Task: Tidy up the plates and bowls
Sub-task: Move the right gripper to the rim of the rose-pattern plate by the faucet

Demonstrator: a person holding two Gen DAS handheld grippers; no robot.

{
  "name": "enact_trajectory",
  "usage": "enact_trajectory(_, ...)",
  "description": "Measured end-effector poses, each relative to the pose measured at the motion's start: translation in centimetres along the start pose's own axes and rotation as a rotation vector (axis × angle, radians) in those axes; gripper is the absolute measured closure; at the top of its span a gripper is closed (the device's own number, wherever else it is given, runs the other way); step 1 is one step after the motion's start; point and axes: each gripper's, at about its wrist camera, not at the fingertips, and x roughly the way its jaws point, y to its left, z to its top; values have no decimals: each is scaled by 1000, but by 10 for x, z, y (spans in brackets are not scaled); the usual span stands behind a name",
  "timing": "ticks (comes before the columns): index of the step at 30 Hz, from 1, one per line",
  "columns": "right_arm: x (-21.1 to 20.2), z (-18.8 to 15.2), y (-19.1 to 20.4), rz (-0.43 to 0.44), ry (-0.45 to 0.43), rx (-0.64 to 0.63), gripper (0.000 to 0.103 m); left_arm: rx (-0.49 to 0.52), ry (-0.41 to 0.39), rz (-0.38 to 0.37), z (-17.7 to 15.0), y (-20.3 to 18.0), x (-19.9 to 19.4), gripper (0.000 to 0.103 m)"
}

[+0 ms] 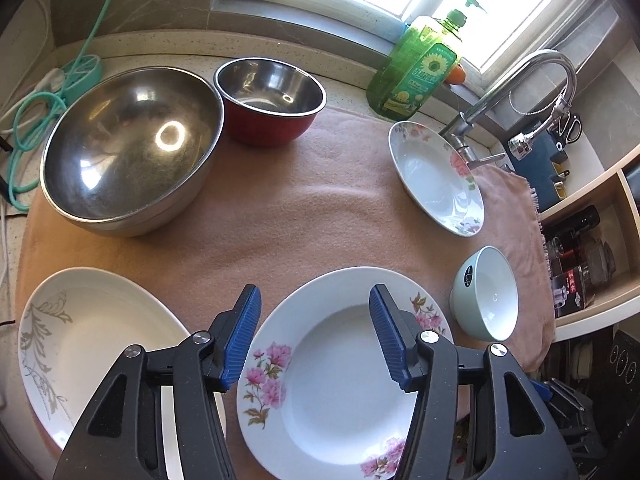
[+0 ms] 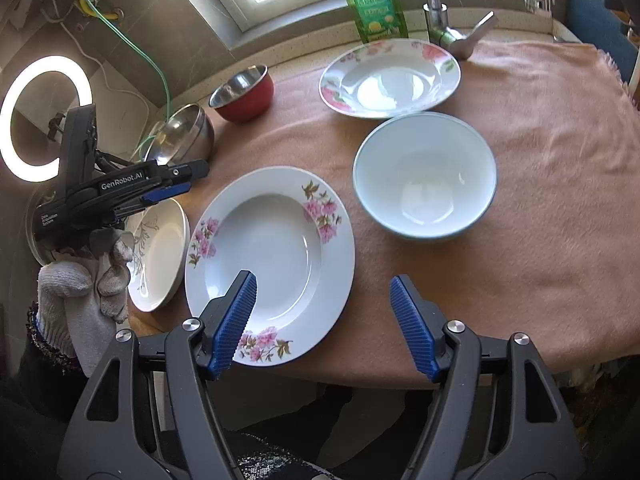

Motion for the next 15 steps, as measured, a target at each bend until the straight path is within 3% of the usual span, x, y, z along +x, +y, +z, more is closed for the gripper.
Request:
enact_trajectory(5,-22,35,-22,-61,-96,-27,15,-10,-11,-16,9,-11,5,47)
enact_trajectory(15,-17,102,-101,-107,-138,25,15,-31,-33,-37,29,-33,24,47)
